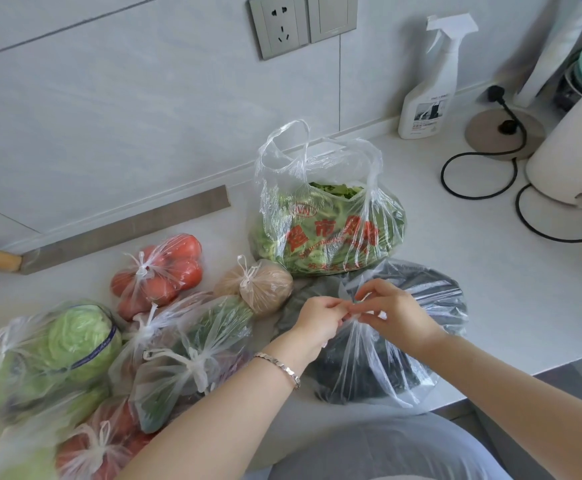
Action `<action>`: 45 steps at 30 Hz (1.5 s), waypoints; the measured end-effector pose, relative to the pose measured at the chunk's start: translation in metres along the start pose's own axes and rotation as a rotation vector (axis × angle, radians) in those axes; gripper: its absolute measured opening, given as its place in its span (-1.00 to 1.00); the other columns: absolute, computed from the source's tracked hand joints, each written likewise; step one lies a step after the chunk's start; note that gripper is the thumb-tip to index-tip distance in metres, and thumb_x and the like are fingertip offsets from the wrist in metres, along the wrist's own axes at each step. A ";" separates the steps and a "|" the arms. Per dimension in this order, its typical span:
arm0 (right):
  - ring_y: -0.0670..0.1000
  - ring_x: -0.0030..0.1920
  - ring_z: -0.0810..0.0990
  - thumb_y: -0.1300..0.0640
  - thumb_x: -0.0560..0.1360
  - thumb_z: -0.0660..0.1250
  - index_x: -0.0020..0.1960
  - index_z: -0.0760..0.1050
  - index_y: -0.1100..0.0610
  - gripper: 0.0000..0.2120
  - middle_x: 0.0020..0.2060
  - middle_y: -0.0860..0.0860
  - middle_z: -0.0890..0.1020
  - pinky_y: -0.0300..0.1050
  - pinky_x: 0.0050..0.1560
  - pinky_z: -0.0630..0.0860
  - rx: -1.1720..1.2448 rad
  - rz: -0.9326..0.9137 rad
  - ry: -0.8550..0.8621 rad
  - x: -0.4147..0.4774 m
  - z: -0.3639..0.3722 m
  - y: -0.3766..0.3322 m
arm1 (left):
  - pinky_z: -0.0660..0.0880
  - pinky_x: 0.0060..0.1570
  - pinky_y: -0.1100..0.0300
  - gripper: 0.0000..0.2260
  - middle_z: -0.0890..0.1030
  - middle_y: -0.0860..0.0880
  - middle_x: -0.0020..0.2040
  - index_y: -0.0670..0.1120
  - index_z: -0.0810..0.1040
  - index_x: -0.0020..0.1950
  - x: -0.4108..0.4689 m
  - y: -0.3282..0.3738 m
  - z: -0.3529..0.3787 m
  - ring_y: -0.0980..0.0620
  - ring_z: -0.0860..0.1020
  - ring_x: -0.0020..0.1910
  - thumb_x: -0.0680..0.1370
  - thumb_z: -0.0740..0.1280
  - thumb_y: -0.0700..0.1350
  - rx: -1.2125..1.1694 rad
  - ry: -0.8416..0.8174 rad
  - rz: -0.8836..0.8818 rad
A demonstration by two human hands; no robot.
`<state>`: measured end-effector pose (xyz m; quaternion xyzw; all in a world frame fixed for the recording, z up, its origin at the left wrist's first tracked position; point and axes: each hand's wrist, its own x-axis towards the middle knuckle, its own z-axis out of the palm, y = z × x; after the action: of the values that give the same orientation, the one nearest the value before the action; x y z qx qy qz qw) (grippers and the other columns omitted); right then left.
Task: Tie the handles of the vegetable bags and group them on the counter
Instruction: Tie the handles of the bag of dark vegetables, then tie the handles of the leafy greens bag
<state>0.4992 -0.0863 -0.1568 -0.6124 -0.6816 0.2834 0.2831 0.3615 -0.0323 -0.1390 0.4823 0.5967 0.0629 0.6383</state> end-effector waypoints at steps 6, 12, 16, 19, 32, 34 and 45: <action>0.02 -0.33 0.60 0.20 0.42 0.34 -0.15 0.60 0.22 -0.90 -0.20 0.10 0.59 -0.15 -0.31 0.59 -0.355 -0.280 0.047 0.002 0.005 0.008 | 0.14 -0.53 0.31 -0.83 0.31 -0.03 -0.46 -0.18 0.51 -0.27 -0.002 0.005 0.000 0.07 0.21 -0.50 0.52 0.28 -0.18 0.033 -0.002 -0.005; 0.02 -0.25 0.56 0.02 0.25 0.51 -0.19 0.59 0.05 -0.81 -0.24 -0.02 0.58 -0.12 -0.27 0.54 -0.738 -0.414 -0.076 0.000 -0.013 0.002 | 0.27 -0.36 0.15 -0.76 0.42 -0.12 -0.44 -0.21 0.49 -0.37 -0.002 0.008 0.006 -0.04 0.33 -0.39 0.49 0.25 -0.18 0.510 0.110 0.256; -0.02 -0.25 0.49 -0.04 0.28 0.45 -0.30 0.54 -0.02 -0.87 -0.31 -0.10 0.52 -0.15 -0.17 0.37 -0.780 -0.419 -0.105 -0.003 -0.012 0.000 | 0.48 -0.17 0.07 -0.78 0.63 -0.20 -0.24 -0.25 0.61 -0.23 0.002 0.005 -0.001 -0.10 0.54 -0.24 0.50 0.23 -0.19 0.639 0.226 0.366; -0.02 -0.25 0.41 0.01 0.37 0.32 -0.32 0.49 0.00 -0.88 -0.34 -0.09 0.51 -0.16 -0.18 0.22 -0.717 -0.351 -0.061 -0.015 -0.001 0.007 | 0.53 -0.11 0.04 -0.80 0.59 -0.15 -0.26 -0.13 0.57 -0.30 0.010 -0.005 -0.008 -0.08 0.53 -0.24 0.50 0.24 -0.19 0.709 0.231 0.322; -0.08 -0.14 0.55 0.09 0.56 0.17 -0.03 0.52 0.08 -0.83 -0.12 -0.06 0.56 -0.21 -0.02 0.54 -0.180 0.237 -0.312 0.054 -0.048 -0.011 | 0.51 -0.04 0.26 -0.85 0.57 -0.05 0.12 -0.13 0.56 0.06 0.027 0.076 -0.055 0.01 0.56 -0.05 0.55 0.24 -0.17 0.699 0.150 0.422; -0.02 -0.14 0.55 0.13 0.55 0.17 -0.03 0.51 0.08 -0.86 -0.14 -0.04 0.53 -0.12 -0.04 0.55 -0.128 0.299 -0.022 0.085 -0.066 -0.009 | 0.38 0.20 0.19 -0.76 0.48 -0.09 0.21 -0.13 0.48 0.20 0.036 0.102 -0.070 -0.03 0.47 0.16 0.54 0.24 -0.21 0.717 0.369 0.560; 0.14 -0.08 0.48 0.04 0.50 0.19 -0.13 0.42 0.17 -0.81 -0.15 0.11 0.47 -0.06 -0.15 0.44 0.044 0.758 0.153 0.188 -0.085 0.029 | 0.34 -0.32 0.15 -0.86 0.52 -0.07 -0.16 -0.12 0.42 -0.09 0.103 0.176 -0.120 -0.07 0.48 -0.24 0.54 0.22 -0.06 0.666 0.595 0.439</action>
<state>0.5643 0.1068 -0.1127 -0.8341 -0.3775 0.3360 0.2212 0.3796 0.1931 -0.0684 0.7353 0.6251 0.1366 0.2233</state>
